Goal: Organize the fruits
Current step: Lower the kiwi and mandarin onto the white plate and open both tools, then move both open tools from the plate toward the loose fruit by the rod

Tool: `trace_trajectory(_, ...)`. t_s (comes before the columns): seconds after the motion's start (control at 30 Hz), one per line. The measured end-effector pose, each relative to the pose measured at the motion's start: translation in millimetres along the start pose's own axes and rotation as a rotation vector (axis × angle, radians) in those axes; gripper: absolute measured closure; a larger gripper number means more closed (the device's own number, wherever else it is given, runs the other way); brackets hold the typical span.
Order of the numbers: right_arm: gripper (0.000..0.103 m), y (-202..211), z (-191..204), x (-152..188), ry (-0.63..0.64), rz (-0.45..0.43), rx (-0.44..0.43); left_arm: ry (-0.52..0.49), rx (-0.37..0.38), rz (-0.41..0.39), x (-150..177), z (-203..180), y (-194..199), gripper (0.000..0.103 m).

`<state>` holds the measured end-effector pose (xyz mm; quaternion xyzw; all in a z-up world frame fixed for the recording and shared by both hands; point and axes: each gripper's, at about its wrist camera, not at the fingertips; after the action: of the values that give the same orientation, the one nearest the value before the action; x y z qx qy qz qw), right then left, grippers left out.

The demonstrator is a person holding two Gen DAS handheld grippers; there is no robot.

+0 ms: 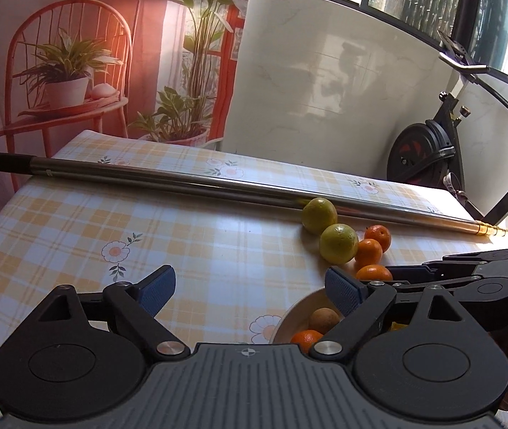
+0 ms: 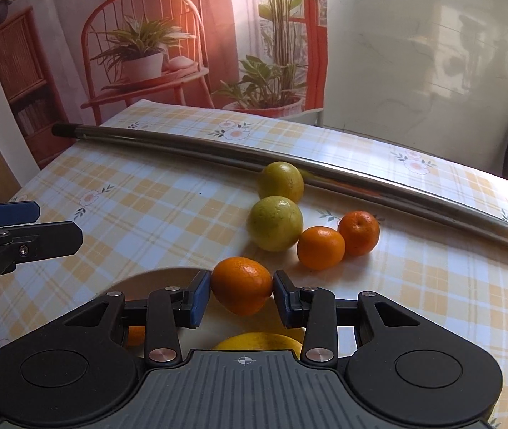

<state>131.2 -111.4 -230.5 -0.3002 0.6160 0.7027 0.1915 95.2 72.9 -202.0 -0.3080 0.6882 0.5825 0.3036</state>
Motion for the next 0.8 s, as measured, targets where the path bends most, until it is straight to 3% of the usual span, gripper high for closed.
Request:
trace_trajectory(0.17,0.067,-5.5,4.6,-1.4,0.023,0.022,-0.001,0.061,-0.031,0.038,0.1,8.7,-5.7,0.009)
trace_trajectory(0.37,0.067,-5.7,7.5,-4.6,0.035,0.018,-0.005,0.117,-0.021,0.024,-0.4,19.5,-3.6,0.009)
trace_trajectory(0.6,0.066,13.6,-1.4,-6.7,-0.015,-0.066,0.039,0.196,-0.005,0.030,-2.7,26.9,-3.3,0.009)
trace_trajectory(0.8,0.065,34.7,-16.1,1.4,-0.077,-0.136,0.085,0.156,-0.052,0.012,-5.8,20.8,0.2,0.009)
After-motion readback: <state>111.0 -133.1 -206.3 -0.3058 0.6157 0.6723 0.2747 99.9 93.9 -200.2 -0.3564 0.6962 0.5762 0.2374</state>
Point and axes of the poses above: each gripper's, at about its wrist camera, not at the fingertips, and y roughly against the way its jaws point, z to its left, x to its underside, and after that the axes turned 1 degree about -y, right-handed
